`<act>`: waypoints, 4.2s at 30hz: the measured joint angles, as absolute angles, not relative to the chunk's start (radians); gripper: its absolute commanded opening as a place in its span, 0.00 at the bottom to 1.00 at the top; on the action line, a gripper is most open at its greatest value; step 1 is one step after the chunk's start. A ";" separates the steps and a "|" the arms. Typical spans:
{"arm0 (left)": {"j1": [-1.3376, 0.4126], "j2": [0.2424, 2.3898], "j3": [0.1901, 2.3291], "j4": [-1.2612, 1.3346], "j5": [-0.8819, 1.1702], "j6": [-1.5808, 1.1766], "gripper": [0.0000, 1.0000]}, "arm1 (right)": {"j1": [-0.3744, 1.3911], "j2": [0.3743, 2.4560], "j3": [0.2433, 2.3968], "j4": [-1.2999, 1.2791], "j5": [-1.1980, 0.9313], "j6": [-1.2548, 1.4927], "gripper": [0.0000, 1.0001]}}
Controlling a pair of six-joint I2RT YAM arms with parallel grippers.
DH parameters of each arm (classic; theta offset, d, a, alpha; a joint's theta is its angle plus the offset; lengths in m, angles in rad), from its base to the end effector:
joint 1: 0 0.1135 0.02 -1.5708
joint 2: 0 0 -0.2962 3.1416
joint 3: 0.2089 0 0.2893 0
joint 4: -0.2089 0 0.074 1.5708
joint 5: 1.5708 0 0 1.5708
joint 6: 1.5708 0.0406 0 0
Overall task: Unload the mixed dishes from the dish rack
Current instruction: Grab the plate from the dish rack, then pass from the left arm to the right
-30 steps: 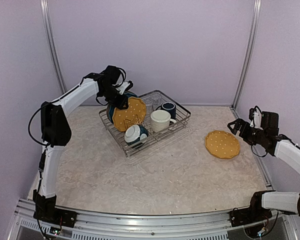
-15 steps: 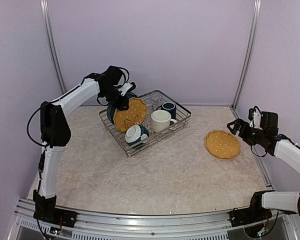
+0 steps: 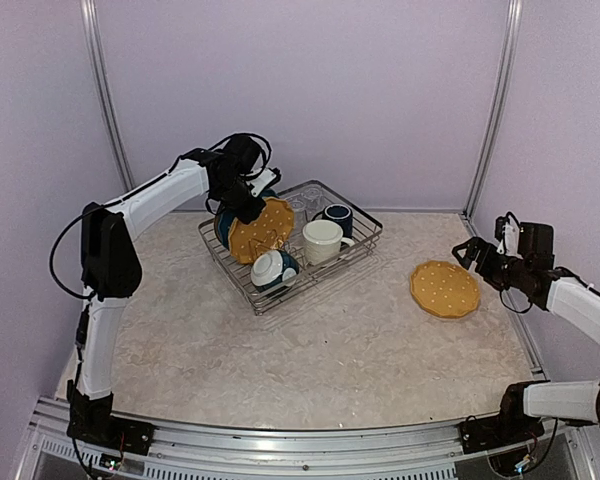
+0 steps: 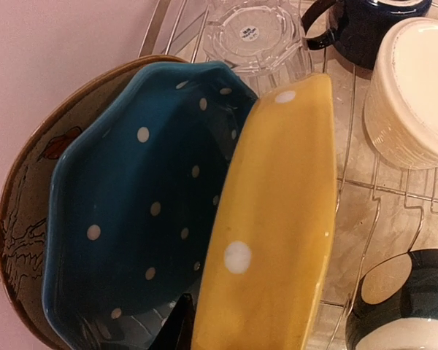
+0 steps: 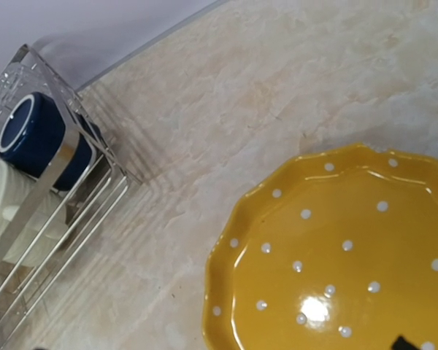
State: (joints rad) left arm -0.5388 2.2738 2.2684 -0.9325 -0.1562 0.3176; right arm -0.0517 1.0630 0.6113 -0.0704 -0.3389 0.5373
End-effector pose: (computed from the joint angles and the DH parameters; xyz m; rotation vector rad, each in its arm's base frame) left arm 0.4859 -0.2831 0.3059 0.9776 2.2958 0.1039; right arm 0.2545 0.0003 0.2468 0.4138 2.0852 0.6455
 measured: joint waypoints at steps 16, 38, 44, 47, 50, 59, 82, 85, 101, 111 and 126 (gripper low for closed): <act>-0.562 2.185 2.226 -0.952 -0.248 0.308 0.00 | -0.039 1.068 0.613 -0.069 -0.331 0.541 1.00; -0.561 2.103 2.204 -0.967 -0.255 0.254 0.00 | -0.026 1.070 0.613 -0.066 -0.321 0.544 1.00; -0.569 2.031 2.205 -0.958 -0.224 0.213 0.00 | -0.022 1.070 0.613 -0.062 -0.319 0.545 1.00; -0.576 2.016 2.206 -0.957 -0.205 0.194 0.00 | -0.022 1.070 0.613 -0.062 -0.318 0.545 1.00; -0.578 2.015 2.206 -0.959 -0.180 0.160 0.00 | -0.022 1.070 0.613 -0.062 -0.317 0.545 1.00; -0.507 1.980 2.234 -0.990 -0.019 -0.061 0.00 | -0.021 1.070 0.613 -0.061 -0.316 0.548 1.00; -0.400 1.699 1.693 -0.563 0.642 -0.616 0.00 | 0.287 1.269 0.727 0.086 -0.430 0.673 1.00; -0.454 1.710 1.693 -0.550 0.640 -0.616 0.00 | 0.356 1.311 0.757 0.166 -0.483 0.726 1.00; -0.593 1.819 1.728 -0.569 0.628 -0.592 0.00 | 0.458 1.422 0.823 0.445 -0.625 0.876 0.83; -0.610 1.827 1.742 -0.570 0.632 -0.585 0.00 | 0.478 1.531 0.823 0.527 -0.654 0.930 0.53; -0.609 1.857 1.745 -0.555 0.673 -0.566 0.00 | 0.509 1.588 0.821 0.692 -0.707 1.060 0.00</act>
